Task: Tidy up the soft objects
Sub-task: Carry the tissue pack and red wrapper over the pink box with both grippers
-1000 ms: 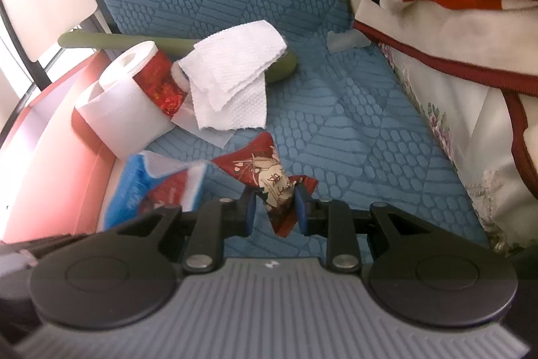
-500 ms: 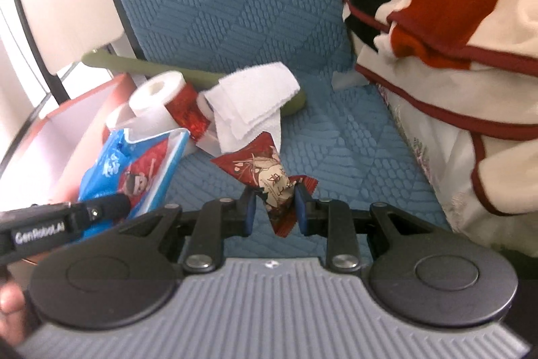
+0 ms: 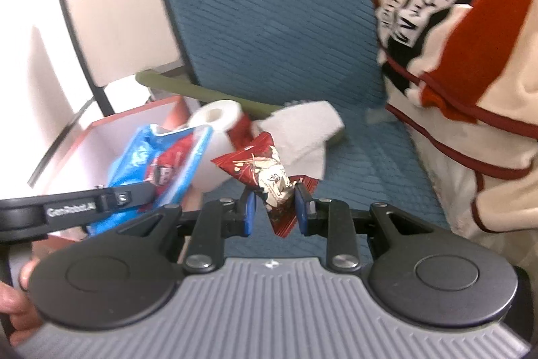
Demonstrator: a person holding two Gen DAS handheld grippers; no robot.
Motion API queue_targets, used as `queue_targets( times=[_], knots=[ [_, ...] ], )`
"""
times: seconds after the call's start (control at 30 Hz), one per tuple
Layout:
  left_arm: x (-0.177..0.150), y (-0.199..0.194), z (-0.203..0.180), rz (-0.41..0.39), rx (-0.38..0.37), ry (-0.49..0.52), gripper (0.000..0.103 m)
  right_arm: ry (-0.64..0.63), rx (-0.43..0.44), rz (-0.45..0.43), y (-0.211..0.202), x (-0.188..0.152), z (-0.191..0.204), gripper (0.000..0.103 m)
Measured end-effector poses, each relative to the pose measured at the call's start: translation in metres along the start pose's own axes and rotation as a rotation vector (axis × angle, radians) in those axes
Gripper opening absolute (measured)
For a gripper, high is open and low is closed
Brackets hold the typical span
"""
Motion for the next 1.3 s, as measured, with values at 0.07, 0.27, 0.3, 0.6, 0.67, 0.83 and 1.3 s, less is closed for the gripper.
queue_targets(
  times=[0.07, 0.27, 0.3, 0.6, 0.67, 0.83, 1.3],
  knots=[
    [0.0, -0.007, 0.005, -0.003, 0.008, -0.006, 0.003, -0.014, 0.02, -0.007, -0.005, 0.002, 0.009, 0.029],
    [0.003, -0.027, 0.022, -0.023, 0.044, -0.013, 0.003, -0.042, 0.067, -0.018, -0.014, 0.003, 0.033, 0.029],
    [0.003, -0.03, 0.025, -0.026, 0.048, -0.015, 0.003, -0.044, 0.074, -0.019, -0.015, 0.003, 0.036, 0.029],
    [0.009, -0.071, 0.061, -0.065, 0.113, -0.05, 0.003, -0.114, 0.151, -0.033, -0.021, 0.005, 0.077, 0.029],
    [0.009, -0.082, 0.072, -0.071, 0.135, -0.058, 0.003, -0.133, 0.178, -0.035, -0.024, 0.008, 0.091, 0.029],
    [0.006, -0.109, 0.1, -0.083, 0.171, -0.091, 0.003, -0.172, 0.254, -0.034, -0.03, 0.01, 0.129, 0.029],
    [-0.005, -0.122, 0.192, -0.032, 0.232, -0.237, 0.003, -0.305, 0.355, 0.038, -0.01, -0.004, 0.219, 0.029]
  ],
)
Point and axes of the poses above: each gripper's, at about its wrist camera, not at the fingertips, and y roughly the way its jaws point, z to its left, x to its top, the point moved 1 cm from there along y, roughly the way its jaws point, and after that the axes turned 10 degrees about -x, right-handed, at the moved point
